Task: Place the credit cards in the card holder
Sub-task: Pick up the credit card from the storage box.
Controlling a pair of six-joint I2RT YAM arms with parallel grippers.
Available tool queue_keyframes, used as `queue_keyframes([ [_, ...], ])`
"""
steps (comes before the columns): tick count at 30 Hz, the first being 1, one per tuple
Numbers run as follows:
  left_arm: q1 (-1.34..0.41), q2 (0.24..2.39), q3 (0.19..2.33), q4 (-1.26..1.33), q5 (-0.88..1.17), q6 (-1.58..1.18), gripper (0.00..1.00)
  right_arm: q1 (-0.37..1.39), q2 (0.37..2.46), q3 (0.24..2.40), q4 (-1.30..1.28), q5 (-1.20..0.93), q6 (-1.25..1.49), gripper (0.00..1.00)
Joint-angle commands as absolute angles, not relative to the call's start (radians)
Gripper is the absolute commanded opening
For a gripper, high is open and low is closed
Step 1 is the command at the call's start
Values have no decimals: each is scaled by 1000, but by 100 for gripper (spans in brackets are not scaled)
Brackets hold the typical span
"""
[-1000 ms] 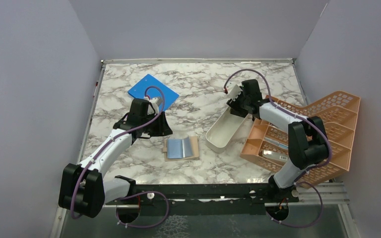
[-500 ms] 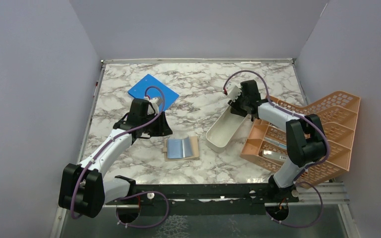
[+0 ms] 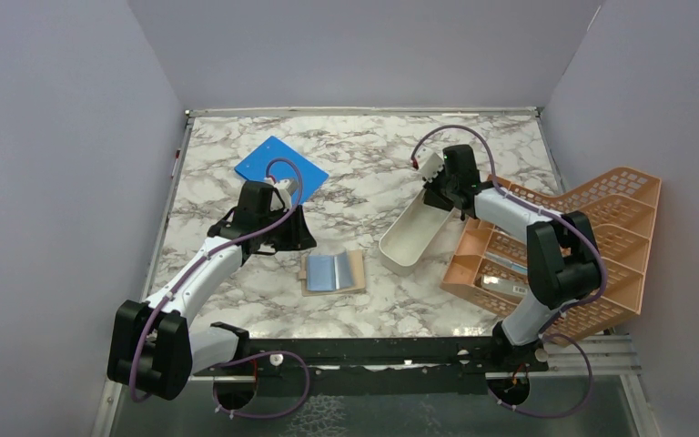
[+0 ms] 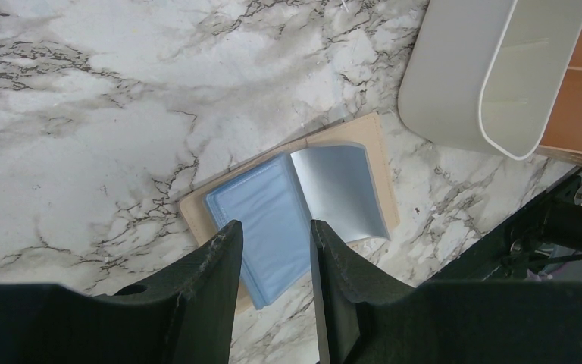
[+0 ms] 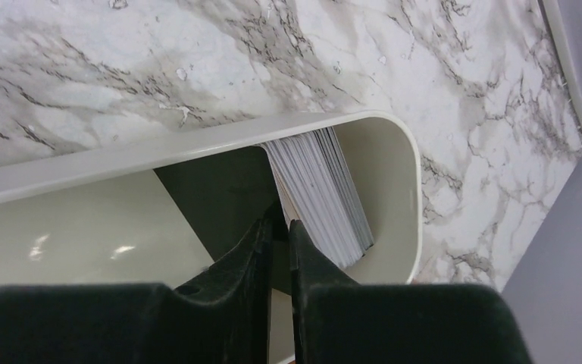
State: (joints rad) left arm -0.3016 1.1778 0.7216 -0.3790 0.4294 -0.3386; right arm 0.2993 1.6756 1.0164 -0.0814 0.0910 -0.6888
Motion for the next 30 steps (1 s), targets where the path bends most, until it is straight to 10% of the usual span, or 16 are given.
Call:
queue_keyframes([
  [1,-299,1156,718,-378,429,-326,41,293,1650,1039,-49,117,-675,10],
  [19,-299,1183,704,-379,374,-403,41,294,1520,1218,-441,-120,-471,1],
  [30,-307,1155,633,-337,371,-521,36,399,1385,1268,-425,-267,122,1],
])
